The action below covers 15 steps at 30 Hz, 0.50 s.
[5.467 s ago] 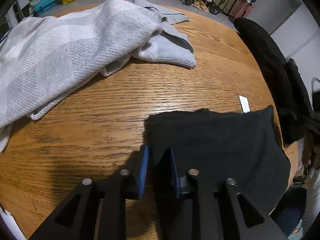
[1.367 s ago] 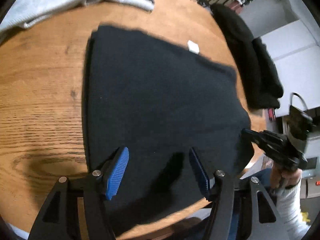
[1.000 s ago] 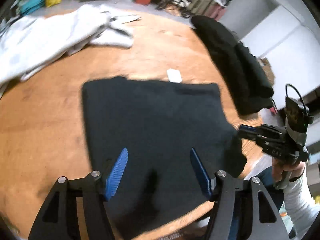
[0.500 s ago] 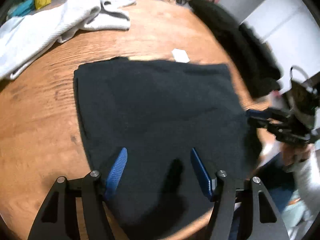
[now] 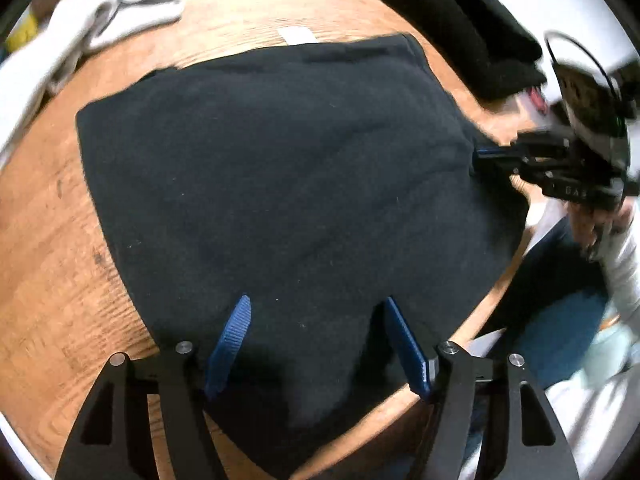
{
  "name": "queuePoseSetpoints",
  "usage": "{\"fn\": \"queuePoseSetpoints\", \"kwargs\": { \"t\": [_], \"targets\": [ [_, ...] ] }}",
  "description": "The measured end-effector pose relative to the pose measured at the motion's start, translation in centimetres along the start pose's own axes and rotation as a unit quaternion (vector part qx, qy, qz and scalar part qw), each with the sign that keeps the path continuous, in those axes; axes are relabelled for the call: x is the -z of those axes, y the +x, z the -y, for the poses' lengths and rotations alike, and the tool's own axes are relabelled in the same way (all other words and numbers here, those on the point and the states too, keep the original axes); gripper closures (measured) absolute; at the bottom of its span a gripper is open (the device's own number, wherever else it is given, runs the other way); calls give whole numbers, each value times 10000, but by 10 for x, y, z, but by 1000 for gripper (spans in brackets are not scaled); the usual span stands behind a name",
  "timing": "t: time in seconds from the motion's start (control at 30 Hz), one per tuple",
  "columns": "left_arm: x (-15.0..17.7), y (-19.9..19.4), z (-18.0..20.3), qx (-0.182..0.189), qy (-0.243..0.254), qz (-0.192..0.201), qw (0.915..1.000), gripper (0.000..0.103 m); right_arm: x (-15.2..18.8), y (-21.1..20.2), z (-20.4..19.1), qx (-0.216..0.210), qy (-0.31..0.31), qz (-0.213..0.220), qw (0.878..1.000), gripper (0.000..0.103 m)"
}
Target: Fold clothes
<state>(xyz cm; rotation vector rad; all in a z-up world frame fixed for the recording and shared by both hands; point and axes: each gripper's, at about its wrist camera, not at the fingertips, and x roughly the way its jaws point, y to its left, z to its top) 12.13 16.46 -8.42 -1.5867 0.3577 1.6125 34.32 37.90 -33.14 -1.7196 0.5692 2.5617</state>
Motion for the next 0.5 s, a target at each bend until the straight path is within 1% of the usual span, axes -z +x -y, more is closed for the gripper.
{"fn": "queuePoseSetpoints", "kwargs": {
  "t": [0.03,0.07,0.1,0.13,0.2,0.23,0.3,0.33,0.37,0.4,0.47,0.5],
  "targets": [
    [-4,-6,-7,-79,-190,176,9996,33,-4,-1,1,132,59,57,9999,82],
    [-9,-11,-14,-158,-379,352,9985,33,-9,-2,2,264,118,113,9995,63],
    [-13,-17,-21,-237,-569,527,9967,33,-13,-3,3,396,177,170,9989,46],
    [-17,-22,-28,-349,-755,706,9940,33,-17,-4,4,528,237,226,9981,43],
    [-24,-24,-34,-706,-1061,1033,9865,31,-26,-6,7,791,355,339,9957,43],
    [-26,-20,-34,-847,-1043,1053,9853,31,-30,-7,8,923,413,396,9941,43],
    [-32,-9,-32,-1148,-887,916,9852,31,-32,1,2,1156,240,370,9923,44],
    [-34,-3,-32,-1293,-799,731,9857,31,-31,5,-3,1260,83,361,9913,44],
    [-34,7,-31,-1424,-696,539,9859,28,-28,4,-1,1295,-36,312,9911,44],
    [-33,13,-30,-1544,-565,459,9853,25,-23,2,3,1300,-139,246,9911,38],
    [-32,21,-28,-1724,-367,307,9839,24,-19,11,11,1189,-190,-134,9926,37],
    [-32,20,-32,-1638,-454,262,9851,24,-19,12,16,1074,-88,-203,9940,37]
  ]
}}
